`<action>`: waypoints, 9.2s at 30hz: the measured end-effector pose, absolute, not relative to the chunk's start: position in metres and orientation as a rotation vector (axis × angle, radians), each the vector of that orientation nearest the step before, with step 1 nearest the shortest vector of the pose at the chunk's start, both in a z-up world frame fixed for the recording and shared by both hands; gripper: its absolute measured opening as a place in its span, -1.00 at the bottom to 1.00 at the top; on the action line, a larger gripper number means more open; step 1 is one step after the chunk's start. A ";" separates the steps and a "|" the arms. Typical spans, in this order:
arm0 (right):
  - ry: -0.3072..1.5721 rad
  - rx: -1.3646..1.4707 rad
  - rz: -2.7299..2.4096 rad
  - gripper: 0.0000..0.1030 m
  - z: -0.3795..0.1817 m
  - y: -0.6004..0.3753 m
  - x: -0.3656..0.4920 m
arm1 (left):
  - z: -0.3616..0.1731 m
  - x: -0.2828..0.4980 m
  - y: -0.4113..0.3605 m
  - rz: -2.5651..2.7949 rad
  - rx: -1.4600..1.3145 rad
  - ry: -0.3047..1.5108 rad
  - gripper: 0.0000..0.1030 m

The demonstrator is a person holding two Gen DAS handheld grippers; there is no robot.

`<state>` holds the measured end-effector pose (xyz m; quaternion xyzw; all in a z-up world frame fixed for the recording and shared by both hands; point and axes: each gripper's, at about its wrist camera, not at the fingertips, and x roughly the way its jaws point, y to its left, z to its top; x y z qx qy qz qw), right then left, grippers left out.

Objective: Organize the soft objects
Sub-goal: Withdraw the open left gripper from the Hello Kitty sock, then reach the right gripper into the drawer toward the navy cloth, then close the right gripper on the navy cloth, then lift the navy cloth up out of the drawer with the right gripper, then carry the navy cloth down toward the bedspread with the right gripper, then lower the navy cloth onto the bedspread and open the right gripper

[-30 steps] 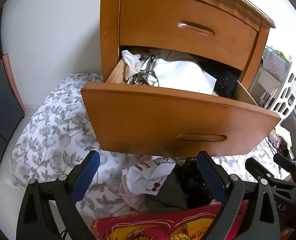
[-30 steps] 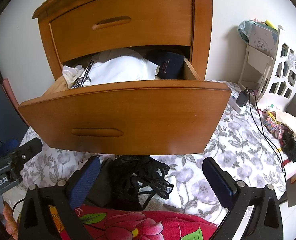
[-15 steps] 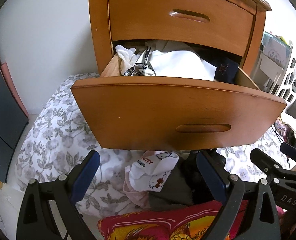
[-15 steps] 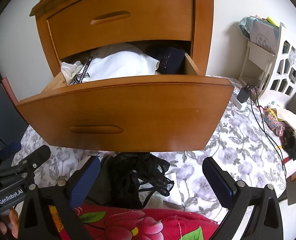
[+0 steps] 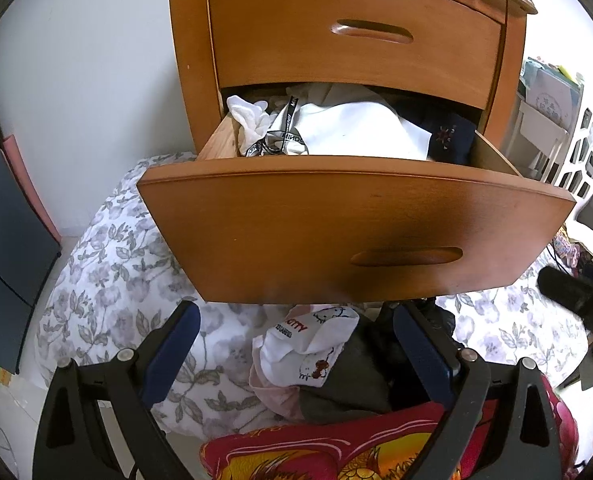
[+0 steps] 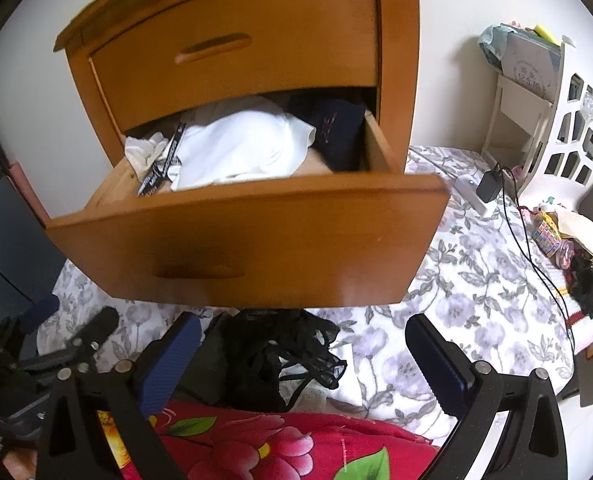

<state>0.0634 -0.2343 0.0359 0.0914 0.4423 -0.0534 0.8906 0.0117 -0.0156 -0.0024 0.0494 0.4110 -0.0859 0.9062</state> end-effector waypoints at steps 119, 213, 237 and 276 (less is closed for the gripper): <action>1.256 -0.454 0.033 0.14 -0.003 -0.258 0.320 | -0.018 0.025 -0.009 -0.285 -0.016 0.939 0.89; 0.877 -0.216 0.085 -0.96 0.140 -0.241 0.174 | -0.015 0.020 -0.023 -0.151 0.142 0.924 0.89; 0.713 -0.368 0.146 -0.96 0.231 -0.196 0.134 | -0.015 0.019 -0.023 -0.153 0.133 0.922 0.89; 1.074 -0.362 0.320 -0.95 0.036 -0.152 0.100 | -0.016 0.017 -0.018 -0.145 0.112 0.929 0.89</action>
